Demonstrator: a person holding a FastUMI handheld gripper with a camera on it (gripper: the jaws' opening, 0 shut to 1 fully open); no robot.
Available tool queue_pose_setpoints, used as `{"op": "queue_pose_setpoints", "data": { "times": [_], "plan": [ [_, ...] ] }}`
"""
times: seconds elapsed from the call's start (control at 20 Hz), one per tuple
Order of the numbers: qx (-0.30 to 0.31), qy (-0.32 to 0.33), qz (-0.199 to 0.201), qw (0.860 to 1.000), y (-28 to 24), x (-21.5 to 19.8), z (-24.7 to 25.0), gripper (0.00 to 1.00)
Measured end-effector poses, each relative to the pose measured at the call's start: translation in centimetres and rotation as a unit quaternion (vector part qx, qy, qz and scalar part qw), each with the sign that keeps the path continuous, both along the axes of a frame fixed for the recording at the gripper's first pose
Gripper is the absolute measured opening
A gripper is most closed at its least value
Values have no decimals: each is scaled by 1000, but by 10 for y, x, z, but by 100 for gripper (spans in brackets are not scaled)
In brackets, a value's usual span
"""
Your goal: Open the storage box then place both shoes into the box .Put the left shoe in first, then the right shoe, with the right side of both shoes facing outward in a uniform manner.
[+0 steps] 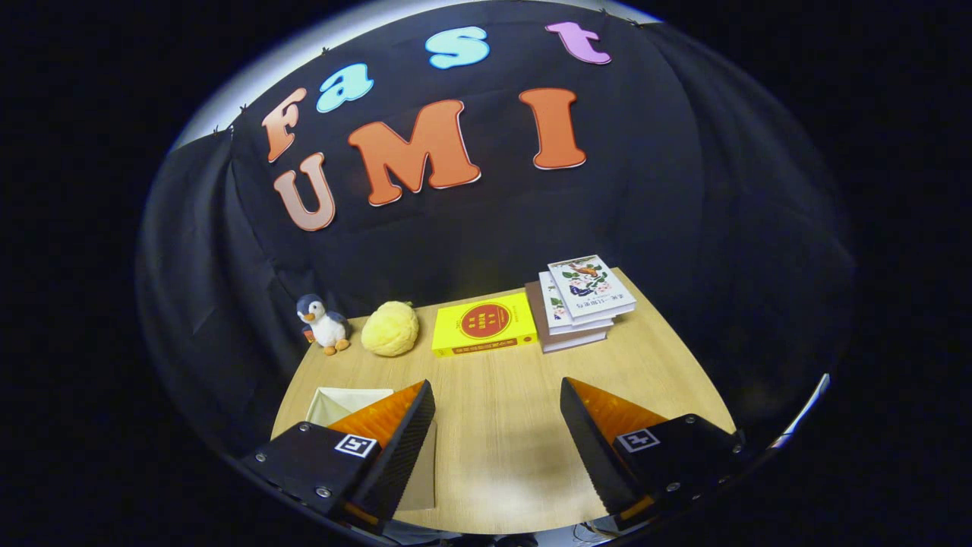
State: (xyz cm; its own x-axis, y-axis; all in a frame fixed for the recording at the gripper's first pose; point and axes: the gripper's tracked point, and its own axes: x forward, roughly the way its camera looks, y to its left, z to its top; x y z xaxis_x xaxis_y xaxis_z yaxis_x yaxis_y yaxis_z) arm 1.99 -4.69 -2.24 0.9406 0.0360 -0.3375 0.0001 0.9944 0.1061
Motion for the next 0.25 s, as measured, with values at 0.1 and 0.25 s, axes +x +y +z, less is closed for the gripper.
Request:
{"op": "queue_pose_setpoints", "data": {
  "times": [0.1, 0.25],
  "plan": [
    [-2, -16, -7, 1000, -19, -6, 3, 99],
    [6, -26, -8, 1000, -34, -11, 6, 99]
  ]
}}
